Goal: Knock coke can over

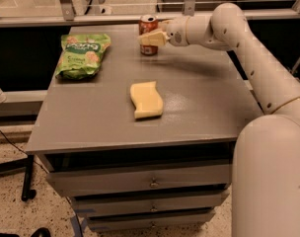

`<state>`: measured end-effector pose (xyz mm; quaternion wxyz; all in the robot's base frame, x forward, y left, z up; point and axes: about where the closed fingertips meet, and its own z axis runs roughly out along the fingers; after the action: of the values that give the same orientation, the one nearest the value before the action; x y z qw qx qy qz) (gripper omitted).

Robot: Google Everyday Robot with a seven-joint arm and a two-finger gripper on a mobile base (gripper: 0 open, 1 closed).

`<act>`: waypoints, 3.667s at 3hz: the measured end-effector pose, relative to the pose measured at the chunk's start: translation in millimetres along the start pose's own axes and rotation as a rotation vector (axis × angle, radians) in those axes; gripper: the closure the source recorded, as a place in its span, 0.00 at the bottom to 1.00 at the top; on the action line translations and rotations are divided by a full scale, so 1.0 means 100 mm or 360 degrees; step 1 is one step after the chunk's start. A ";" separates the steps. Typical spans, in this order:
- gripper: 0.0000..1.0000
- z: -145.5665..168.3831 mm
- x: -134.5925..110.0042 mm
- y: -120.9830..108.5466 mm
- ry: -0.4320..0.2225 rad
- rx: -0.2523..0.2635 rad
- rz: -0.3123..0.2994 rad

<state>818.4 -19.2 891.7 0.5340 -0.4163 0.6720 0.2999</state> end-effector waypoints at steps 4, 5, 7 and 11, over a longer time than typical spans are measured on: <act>1.00 -0.60 -0.32 0.14 0.0193 -0.0024 -0.0268; 1.00 -0.71 -0.34 0.28 0.0406 -0.0097 -0.0480; 1.00 -0.73 0.09 0.55 0.1052 -0.0376 -0.1008; 0.35 -0.59 0.37 0.67 0.1407 -0.0676 -0.1366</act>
Offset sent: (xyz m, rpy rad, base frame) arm -0.0100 -0.0487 0.0313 -0.0280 -0.0322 -0.0481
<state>728.6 -46.4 868.4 0.1856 -0.8284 0.5283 -0.0133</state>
